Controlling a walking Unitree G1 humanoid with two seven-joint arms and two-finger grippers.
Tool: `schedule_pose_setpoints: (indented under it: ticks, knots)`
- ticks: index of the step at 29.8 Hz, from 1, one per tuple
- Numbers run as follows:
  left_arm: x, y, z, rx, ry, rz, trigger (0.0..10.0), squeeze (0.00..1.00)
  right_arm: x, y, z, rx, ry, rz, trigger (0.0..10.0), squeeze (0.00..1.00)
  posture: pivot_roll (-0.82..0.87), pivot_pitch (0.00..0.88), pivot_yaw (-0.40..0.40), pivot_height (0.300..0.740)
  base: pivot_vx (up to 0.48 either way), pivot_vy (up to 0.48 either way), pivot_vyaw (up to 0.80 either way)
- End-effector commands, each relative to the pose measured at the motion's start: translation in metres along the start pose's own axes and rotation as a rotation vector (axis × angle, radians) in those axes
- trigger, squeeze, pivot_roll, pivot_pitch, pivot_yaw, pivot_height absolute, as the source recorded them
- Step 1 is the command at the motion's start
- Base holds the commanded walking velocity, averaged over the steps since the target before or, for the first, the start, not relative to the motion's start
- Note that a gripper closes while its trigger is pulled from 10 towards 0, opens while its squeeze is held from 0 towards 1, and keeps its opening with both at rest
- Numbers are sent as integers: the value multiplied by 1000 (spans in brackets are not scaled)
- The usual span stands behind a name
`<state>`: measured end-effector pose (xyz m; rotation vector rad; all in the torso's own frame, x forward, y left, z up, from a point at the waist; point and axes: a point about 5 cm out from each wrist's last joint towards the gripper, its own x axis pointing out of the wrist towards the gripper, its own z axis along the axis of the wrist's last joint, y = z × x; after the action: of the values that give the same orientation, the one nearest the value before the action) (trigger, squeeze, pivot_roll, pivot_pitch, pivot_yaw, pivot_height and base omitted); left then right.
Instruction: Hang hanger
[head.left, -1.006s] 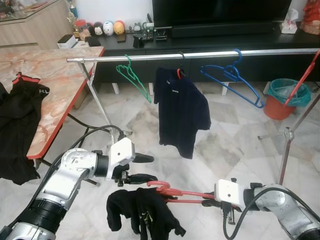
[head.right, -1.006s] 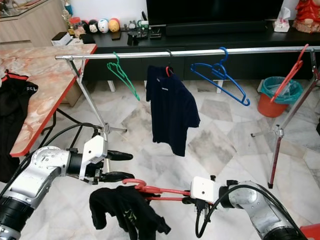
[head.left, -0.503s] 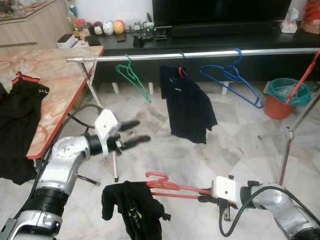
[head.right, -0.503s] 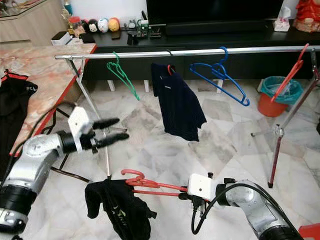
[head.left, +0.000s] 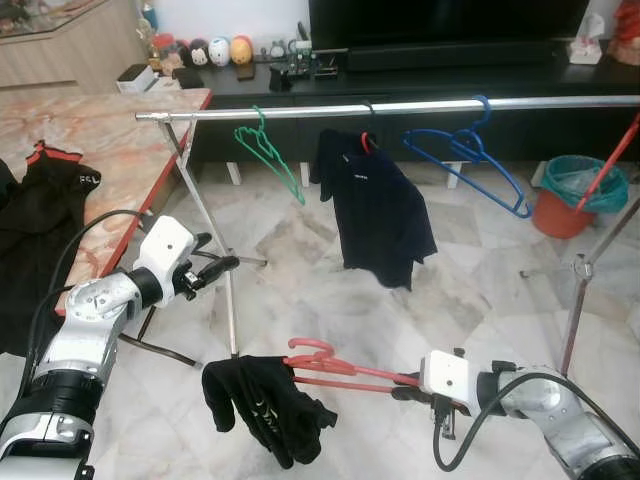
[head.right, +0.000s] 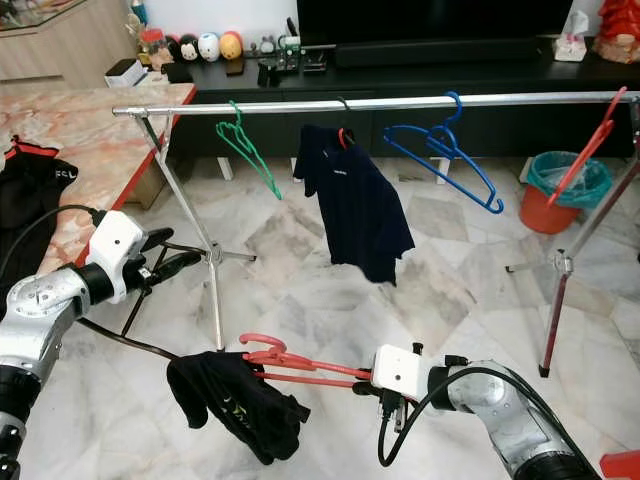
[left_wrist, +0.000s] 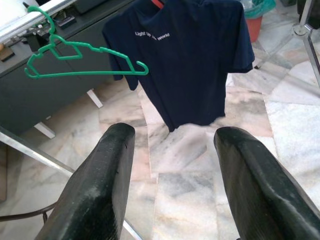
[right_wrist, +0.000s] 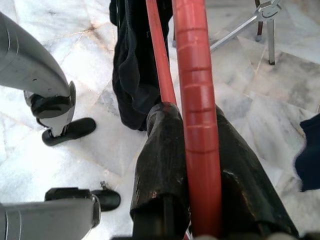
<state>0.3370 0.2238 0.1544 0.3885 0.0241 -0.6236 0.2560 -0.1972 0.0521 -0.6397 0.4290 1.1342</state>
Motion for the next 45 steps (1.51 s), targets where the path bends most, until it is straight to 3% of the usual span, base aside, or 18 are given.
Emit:
schedule_pose_setpoints:
  ticks: [1, 9, 17, 19, 21, 31, 38, 45]
  knots:
    - [-5, 7, 5, -1, -35, 44, 10000, 0, -2, -10, 8, -3, -69, -57, 0, 0, -41, 48, 101, 740, 0, 0, 0]
    - [-12, 25, 12, -82, -152, 250, 10000, 0, 1, -9, 9, 19, -112, -130, 0, 0, -39, 49, 100, 740, 0, 0, 0]
    - [-23, 19, 2, -132, -165, 358, 10000, 0, 7, -6, 10, 57, -159, -210, 0, 0, -32, 48, 100, 740, 0, 0, 0]
    - [-27, 19, -3, -154, -168, 453, 10000, 0, 10, -4, 11, 73, -182, -259, 0, 0, -30, 49, 100, 740, 0, 0, 0]
    - [-28, 18, -4, -166, -176, 478, 10000, 0, 11, -3, 11, 80, -191, -290, 0, 0, -30, 49, 100, 740, 0, 0, 0]
    - [-24, 4, -5, -189, -191, 507, 10000, 0, 10, -7, 10, 104, -232, -492, 0, 0, -28, 46, 106, 740, 0, 0, 0]
    - [-11, -20, -8, -206, -186, 461, 10000, 0, 9, -12, 15, 117, -268, -676, 0, 0, -31, 36, 108, 740, 0, 0, 0]
    - [-2, -37, -13, -249, -180, 430, 10000, 0, 12, -9, 20, 137, -310, -714, 0, 0, -37, 19, 104, 740, 0, 0, 0]
